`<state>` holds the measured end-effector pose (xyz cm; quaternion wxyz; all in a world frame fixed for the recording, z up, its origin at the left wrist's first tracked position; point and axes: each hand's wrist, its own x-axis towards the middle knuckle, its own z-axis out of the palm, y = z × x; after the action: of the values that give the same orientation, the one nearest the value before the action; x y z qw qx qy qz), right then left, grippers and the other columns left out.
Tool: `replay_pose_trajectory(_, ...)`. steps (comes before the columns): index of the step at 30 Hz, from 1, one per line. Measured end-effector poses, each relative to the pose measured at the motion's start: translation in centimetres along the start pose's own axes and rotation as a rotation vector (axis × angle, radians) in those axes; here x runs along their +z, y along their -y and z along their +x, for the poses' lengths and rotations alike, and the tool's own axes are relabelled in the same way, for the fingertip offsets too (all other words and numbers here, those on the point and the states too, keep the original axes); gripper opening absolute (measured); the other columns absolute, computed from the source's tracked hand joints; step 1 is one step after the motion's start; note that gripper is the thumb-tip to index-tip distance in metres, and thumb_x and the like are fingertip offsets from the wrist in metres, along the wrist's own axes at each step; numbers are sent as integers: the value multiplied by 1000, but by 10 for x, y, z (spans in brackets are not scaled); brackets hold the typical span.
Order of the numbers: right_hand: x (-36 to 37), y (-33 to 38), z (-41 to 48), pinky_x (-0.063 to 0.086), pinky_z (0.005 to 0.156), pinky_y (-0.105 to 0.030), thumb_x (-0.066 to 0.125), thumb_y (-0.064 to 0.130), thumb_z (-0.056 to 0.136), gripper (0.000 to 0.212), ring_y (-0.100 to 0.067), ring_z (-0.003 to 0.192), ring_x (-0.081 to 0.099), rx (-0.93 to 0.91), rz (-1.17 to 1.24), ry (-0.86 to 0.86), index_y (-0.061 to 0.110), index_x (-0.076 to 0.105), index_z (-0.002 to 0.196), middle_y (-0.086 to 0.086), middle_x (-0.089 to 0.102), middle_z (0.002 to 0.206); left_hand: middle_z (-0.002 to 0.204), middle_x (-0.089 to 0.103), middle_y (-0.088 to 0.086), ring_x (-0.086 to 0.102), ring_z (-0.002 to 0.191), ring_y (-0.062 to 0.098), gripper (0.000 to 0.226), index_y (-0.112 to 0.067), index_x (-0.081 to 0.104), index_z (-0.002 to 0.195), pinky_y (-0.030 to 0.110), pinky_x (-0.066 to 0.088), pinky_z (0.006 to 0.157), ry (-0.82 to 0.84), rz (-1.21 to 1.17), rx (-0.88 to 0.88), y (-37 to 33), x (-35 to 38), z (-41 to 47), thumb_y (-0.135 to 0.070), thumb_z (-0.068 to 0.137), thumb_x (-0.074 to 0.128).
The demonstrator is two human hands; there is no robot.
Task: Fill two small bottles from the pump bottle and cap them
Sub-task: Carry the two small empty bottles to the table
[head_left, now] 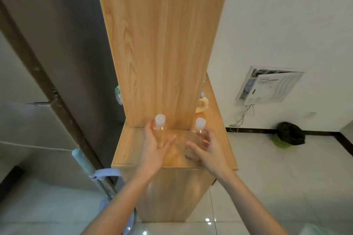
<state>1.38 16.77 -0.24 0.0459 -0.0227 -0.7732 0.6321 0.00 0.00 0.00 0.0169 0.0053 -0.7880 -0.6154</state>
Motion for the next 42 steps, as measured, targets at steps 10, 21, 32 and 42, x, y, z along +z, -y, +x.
replay_pose_trajectory(10, 0, 6, -6, 50, 83, -15, 69, 13, 85, 24, -13, 103, 61, -6, 3, -12, 21, 54, 102, 14, 59, 109, 120, 53, -8, 49, 112, 5, 34, -27, 42, 114, 25, 39, 92, -12, -32, 30, -8, -3, 1, -28, 86, 62)
replay_pose_trajectory(21, -22, -15, -130, 52, 82, -18, 69, 34, 73, 35, -6, 95, 67, 145, 85, 43, 27, 60, 106, 15, 69, 104, 100, 69, -16, 63, 97, 0, 34, -40, 61, 100, 11, 49, 76, 31, -199, -129, 31, -45, -127, -30, 68, 69)
replay_pose_trajectory(32, -3, -104, -252, 51, 82, -15, 70, 7, 84, 24, 4, 95, 65, 567, 21, -2, 22, 62, 100, 10, 69, 106, 101, 64, -2, 59, 95, 10, 30, -19, 58, 106, 5, 45, 67, 120, -63, -502, 130, -46, -226, -4, 82, 67)
replay_pose_trajectory(42, 15, -109, -291, 50, 75, -8, 71, 17, 84, 32, -1, 101, 61, 661, 18, -180, 18, 59, 114, 7, 65, 110, 103, 62, -18, 58, 94, -5, 35, -32, 54, 104, 6, 42, 71, 334, 21, -476, 150, -51, -231, -9, 82, 68)
